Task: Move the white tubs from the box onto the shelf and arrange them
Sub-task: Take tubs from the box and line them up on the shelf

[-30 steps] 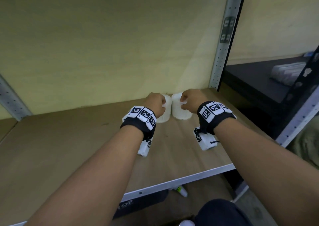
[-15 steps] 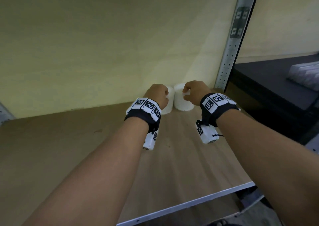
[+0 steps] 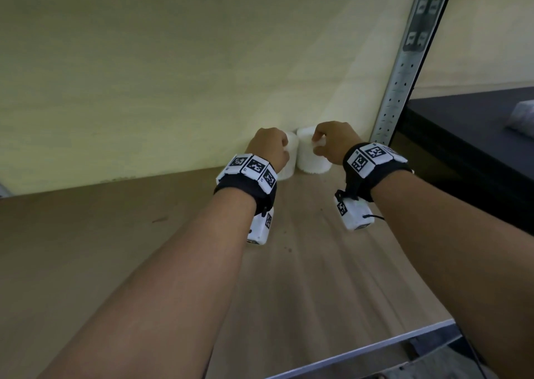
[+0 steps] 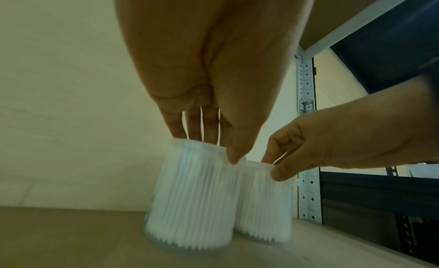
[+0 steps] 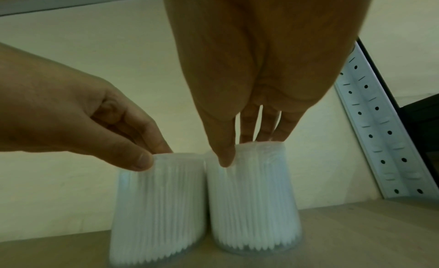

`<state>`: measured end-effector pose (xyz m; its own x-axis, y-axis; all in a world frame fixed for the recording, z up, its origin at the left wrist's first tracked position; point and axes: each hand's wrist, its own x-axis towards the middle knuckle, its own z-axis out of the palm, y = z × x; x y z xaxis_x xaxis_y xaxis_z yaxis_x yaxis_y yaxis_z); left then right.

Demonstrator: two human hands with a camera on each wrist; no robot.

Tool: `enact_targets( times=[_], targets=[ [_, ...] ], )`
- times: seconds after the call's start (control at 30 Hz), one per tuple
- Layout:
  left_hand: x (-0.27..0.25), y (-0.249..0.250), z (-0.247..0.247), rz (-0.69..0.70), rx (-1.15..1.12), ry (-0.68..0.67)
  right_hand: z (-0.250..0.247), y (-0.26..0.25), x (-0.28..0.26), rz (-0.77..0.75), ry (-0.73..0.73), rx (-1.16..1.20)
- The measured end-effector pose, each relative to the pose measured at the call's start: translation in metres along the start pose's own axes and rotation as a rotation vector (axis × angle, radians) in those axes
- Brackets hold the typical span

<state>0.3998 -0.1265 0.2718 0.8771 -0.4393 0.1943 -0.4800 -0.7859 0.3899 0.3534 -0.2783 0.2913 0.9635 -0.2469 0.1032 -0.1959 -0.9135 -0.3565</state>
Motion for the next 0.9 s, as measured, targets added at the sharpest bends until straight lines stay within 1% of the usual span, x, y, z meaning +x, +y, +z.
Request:
enact_targets(
  times=[0.1, 0.13, 0.23, 0.27, 0.3, 0.33, 0.37, 0.4, 0.43, 0.47, 0.5, 0.6, 0.7, 0.9],
  targets=[
    [-0.002, 0.000, -0.003, -0.008, 0.001, 0.005, 0.001, -0.001, -0.002, -0.006, 0.007, -0.008],
    [-0.004, 0.003, -0.006, -0.023, 0.010, -0.033, 0.001, -0.001, -0.002, -0.006, 0.010, -0.014],
    [-0.008, 0.008, -0.017, -0.048, -0.004, -0.071, 0.001, -0.003, -0.006, -0.006, -0.004, -0.038],
    [-0.009, 0.008, -0.020, -0.066, 0.008, -0.108, 0.000, -0.005, -0.007, -0.003, -0.021, -0.050],
    [-0.013, 0.009, -0.023, -0.053, 0.017, -0.121, -0.002, -0.006, -0.009, 0.002, -0.051, -0.065],
    [-0.017, 0.012, -0.028, -0.093, 0.001, -0.160, -0.004, -0.007, -0.012, 0.003, -0.084, -0.085],
    [-0.020, 0.012, -0.032, -0.077, -0.008, -0.172, -0.006, -0.008, -0.015, 0.000, -0.109, -0.106],
    [-0.022, 0.011, -0.033, -0.083, 0.005, -0.175, -0.009, -0.009, -0.019, -0.009, -0.117, -0.122],
    [-0.027, 0.010, -0.036, -0.049, 0.031, -0.154, -0.012, -0.009, -0.023, -0.018, -0.111, -0.126],
    [-0.033, 0.010, -0.040, -0.046, 0.021, -0.129, -0.015, -0.009, -0.029, -0.027, -0.099, -0.116],
    [-0.039, 0.010, -0.044, -0.011, 0.011, -0.089, -0.017, -0.009, -0.035, -0.030, -0.089, -0.100],
    [-0.068, 0.014, -0.057, -0.004, -0.034, -0.085, -0.025, -0.012, -0.063, -0.033, -0.090, -0.083],
    [-0.106, 0.019, -0.072, 0.001, -0.072, -0.055, -0.031, -0.018, -0.096, -0.065, -0.082, -0.058],
    [-0.193, 0.024, -0.099, -0.034, -0.063, -0.084, -0.037, -0.045, -0.173, -0.154, -0.059, -0.021]
  ],
)
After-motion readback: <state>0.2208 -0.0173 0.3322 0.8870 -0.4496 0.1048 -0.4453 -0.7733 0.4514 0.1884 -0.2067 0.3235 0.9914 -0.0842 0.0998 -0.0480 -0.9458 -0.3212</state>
